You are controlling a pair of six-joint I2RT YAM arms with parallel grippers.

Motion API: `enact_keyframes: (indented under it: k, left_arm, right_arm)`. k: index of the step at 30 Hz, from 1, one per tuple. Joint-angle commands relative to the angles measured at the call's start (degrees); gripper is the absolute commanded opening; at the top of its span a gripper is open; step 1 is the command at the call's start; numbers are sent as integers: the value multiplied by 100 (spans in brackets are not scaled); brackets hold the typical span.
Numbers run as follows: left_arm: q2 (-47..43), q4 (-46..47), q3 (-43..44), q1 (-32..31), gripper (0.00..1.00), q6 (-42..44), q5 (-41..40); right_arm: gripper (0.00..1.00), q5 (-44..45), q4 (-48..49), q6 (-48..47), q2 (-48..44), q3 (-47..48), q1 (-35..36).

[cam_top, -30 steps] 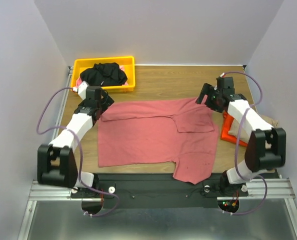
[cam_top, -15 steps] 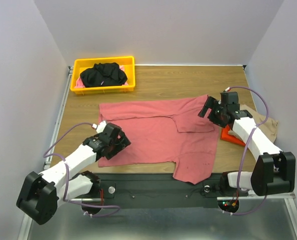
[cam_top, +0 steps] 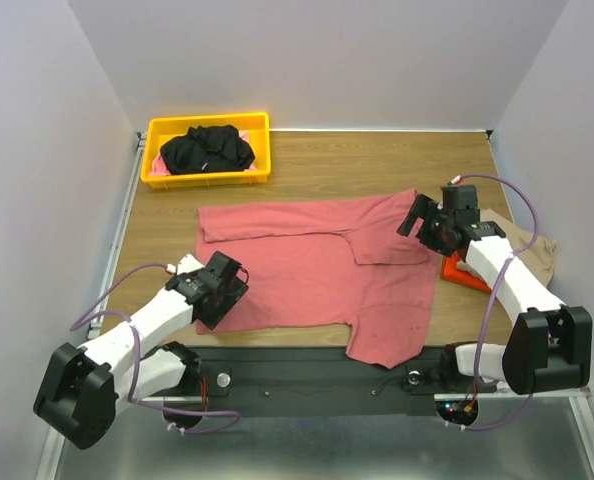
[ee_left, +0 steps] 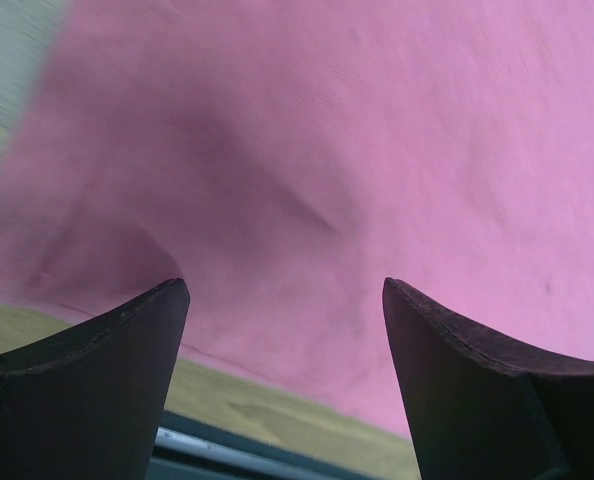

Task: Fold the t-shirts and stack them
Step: Fold the tshirt

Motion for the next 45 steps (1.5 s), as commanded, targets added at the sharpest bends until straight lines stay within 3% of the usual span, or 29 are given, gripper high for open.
enact_keyframes:
  k: [1,6,12,19,22,25,28,35,45]
  left_arm:
    - [97,-471,389,573,90,-180,-757]
    - [228,-147,477,1522,88,742,-723]
    - [633,-251,662,1532,90,1095,-530]
    - [106,-796,996,892,93,1131,-283]
    - [324,-1033,1127,172,93,947,-213]
    - [1113,-1113,1136,-348,92,911,-3]
    - [1502,-1349,1347,-638,83,797,-107]
    - [1819,-1209,1374,-674,58,674,68]
    - [2390,-1561,1567,-709,41,586,-204]
  right_arm:
    - [100,175,75,-43,21,25,-25]
    - [100,447,31,1,101,17,-25]
    - [100,299,22,10,57,-1,-25]
    - [100,-299,31,-95,-154,-300,45]
    - [100,-273,40,-52,-224,-492,81]
    - [100,-299,31,-51,-312,-616,89]
    - [100,-273,31,-95,-409,-704,89]
    - [100,-159,22,-166,-479,-862,89]
    - [100,43,22,-201,-436,-915,89]
